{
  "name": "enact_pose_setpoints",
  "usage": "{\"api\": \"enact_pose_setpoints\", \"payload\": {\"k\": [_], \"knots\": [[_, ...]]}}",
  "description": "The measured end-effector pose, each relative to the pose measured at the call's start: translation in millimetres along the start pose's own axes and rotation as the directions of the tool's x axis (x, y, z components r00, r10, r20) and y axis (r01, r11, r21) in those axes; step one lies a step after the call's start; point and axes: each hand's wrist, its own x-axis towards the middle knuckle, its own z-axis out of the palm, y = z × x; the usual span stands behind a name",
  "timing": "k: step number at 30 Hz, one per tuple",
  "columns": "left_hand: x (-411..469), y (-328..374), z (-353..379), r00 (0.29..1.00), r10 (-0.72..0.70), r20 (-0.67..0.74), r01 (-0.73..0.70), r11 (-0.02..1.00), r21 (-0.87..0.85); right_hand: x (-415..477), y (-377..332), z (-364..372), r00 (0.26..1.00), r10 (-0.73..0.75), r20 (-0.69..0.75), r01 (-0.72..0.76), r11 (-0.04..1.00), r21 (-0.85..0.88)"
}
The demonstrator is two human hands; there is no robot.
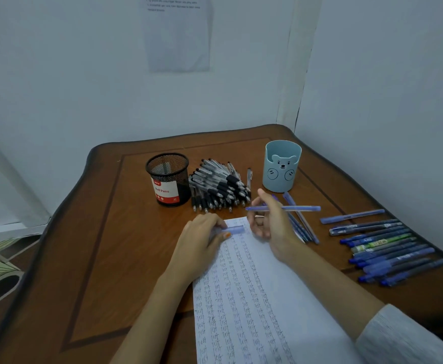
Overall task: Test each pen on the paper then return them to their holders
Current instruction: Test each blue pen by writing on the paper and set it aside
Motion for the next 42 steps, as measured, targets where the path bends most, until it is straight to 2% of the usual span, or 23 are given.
{"api": "enact_pose_setpoints", "payload": {"k": [2,6,14,20,28,42], "knots": [[-0.2,0.0,-0.1,1.000,0.002,0.006,-0.002,1.000,0.007,5.5,4.2,-2.7,0.999,-0.030,-0.009,0.029,0.996,-0.083],[-0.3,0.0,-0.6,1.000,0.007,0.016,-0.007,1.000,0.011,9.4,8.8,-9.0,0.981,-0.185,0.062,0.194,0.959,-0.206],[-0.2,2.0,-0.3,1.000,-0.010,0.016,0.010,1.000,0.012,10.5,6.1,-13.2,0.945,-0.308,-0.114,0.260,0.913,-0.315],[-0.3,0.4,1.2,1.000,-0.015,0.010,0.014,1.000,0.021,16.7,16.5,-16.9,0.927,-0.369,-0.061,0.306,0.843,-0.442],[-0.7,1.0,1.2,1.000,-0.011,0.007,0.011,1.000,0.027,18.8,19.9,-15.7,0.913,-0.409,0.002,0.366,0.816,-0.448],[-0.8,3.4,0.0,0.999,-0.027,0.018,0.026,0.999,0.036,20.6,20.7,-15.3,0.918,-0.397,-0.017,0.348,0.823,-0.450]]}}
